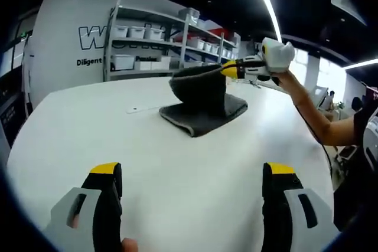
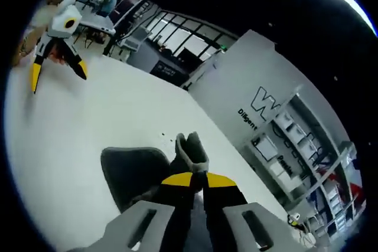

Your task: Open the folded towel by lifting each exposed corner and separating the folded layers until the towel lies flat within the target outline without major curled edges

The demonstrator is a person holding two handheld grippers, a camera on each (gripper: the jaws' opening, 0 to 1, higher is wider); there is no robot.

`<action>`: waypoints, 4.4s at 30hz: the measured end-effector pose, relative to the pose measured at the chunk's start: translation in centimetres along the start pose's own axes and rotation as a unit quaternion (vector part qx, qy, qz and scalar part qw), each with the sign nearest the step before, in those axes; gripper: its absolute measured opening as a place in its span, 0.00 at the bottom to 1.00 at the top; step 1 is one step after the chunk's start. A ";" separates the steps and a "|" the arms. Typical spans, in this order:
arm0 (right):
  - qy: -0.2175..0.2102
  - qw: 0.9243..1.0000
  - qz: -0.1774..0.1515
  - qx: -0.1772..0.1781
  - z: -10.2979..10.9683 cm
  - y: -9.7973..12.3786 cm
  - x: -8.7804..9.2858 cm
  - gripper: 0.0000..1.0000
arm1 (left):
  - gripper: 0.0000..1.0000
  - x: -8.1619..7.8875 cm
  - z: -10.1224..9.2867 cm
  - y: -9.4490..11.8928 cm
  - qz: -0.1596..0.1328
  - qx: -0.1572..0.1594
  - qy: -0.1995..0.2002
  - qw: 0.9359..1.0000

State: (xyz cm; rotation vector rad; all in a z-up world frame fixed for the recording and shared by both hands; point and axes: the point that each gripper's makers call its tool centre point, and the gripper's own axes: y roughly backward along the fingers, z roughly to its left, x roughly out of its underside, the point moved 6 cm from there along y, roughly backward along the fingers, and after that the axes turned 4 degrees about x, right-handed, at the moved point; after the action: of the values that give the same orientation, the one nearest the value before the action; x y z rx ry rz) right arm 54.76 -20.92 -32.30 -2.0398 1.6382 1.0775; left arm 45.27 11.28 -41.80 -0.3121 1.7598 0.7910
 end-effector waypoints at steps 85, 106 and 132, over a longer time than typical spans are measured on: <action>-0.230 0.829 0.348 0.374 -21.9 16.4 36.9 0.93 | 0.97 2.3 1.1 -1.4 0.048 -0.008 0.018 0.999; -0.260 0.897 0.303 0.189 -12.7 14.3 23.0 0.99 | 0.97 2.2 1.2 -1.2 0.047 -0.009 0.015 0.999; -0.229 0.948 0.211 0.064 -3.6 11.1 16.3 0.99 | 0.97 2.6 1.4 -1.5 0.053 -0.017 0.016 0.998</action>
State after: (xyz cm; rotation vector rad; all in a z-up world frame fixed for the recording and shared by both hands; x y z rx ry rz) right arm 46.70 -37.96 -39.25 -1.2519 1.8596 1.4094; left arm 46.34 11.57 -44.93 -0.2576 1.8068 0.8973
